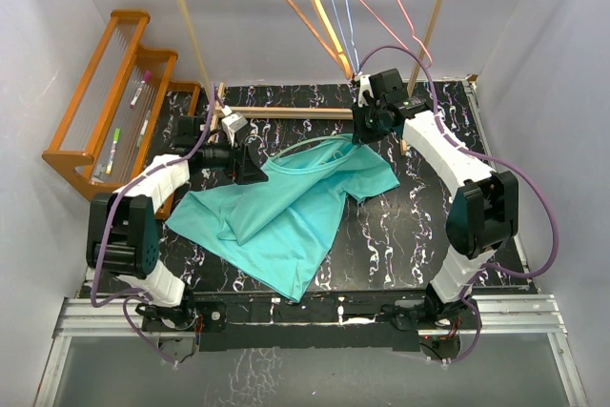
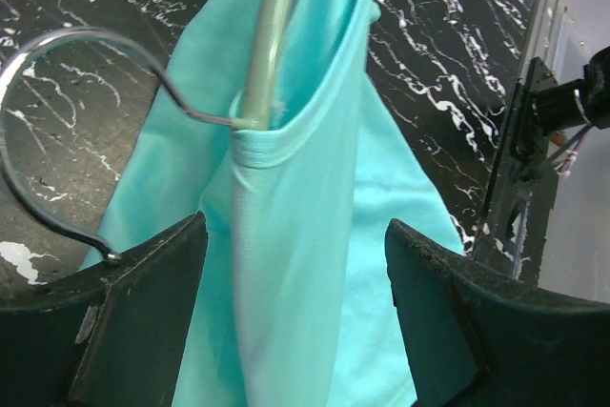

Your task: Place the t-shirt on the hanger

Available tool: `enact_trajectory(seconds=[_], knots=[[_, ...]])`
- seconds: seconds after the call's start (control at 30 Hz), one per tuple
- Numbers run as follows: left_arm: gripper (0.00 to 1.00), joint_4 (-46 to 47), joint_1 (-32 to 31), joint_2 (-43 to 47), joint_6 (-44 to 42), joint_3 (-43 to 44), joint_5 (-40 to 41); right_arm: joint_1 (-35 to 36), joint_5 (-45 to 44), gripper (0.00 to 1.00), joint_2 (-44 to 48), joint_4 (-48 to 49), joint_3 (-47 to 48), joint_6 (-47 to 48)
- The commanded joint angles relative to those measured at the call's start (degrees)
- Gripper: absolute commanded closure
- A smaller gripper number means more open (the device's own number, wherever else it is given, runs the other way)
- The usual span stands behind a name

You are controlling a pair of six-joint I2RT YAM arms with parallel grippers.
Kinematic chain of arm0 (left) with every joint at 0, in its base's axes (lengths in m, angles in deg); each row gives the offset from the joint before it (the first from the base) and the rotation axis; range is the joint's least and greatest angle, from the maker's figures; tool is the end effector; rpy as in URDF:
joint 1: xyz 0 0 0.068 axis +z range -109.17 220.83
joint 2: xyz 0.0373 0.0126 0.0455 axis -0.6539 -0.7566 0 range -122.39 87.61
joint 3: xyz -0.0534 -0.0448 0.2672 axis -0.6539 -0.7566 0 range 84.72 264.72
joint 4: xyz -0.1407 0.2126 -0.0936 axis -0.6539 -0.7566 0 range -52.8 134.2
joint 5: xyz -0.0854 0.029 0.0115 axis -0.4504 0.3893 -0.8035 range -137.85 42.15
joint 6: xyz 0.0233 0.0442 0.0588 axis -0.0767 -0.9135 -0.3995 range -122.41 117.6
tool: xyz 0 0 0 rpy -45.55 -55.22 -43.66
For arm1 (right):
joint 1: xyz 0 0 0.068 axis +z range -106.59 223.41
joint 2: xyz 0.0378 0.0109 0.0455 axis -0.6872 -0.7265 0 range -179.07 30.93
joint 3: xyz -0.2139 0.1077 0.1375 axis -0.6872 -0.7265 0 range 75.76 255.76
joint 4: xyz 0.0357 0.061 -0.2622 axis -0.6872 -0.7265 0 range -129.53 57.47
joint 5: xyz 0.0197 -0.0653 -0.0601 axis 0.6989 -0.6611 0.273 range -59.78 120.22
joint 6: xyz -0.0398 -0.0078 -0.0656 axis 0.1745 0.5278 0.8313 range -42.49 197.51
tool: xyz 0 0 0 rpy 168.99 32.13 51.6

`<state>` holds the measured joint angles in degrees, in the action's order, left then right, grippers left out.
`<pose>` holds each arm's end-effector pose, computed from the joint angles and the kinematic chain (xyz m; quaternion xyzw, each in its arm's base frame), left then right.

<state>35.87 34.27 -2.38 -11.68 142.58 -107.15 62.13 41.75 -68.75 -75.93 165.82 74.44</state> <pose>0.3415 -0.0961 0.2259 0.3140 0.7530 -0.4405 0.3746 0.3843 0.1442 0.2831 -0.1600 0.9304 0.1531 0.2919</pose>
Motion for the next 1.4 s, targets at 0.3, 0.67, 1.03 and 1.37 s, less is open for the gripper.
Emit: enact_trajectory(seconds=[0.3, 0.67, 1.03, 1.37], knots=[[0.58, 3.3, -1.33, -2.88, -2.47, -0.97, 0.21, -0.18, 0.36, 0.92, 4.38, 3.58, 0.2, 0.35], [1.0, -4.21, -2.31, 3.12, -4.37, 3.83, -3.92, -0.25, -0.05, 0.92, 5.09, 3.58, -0.18, 0.5], [1.0, -19.55, -2.3, 9.79, -20.86, 13.41, 6.31, -0.79, -1.93, 0.92, 5.3, 3.58, -3.51, 1.32], [1.0, -15.66, -2.59, 13.62, -22.68, 14.37, 12.51, -0.8, -3.29, 0.92, 5.62, 4.02, -5.5, 1.38]])
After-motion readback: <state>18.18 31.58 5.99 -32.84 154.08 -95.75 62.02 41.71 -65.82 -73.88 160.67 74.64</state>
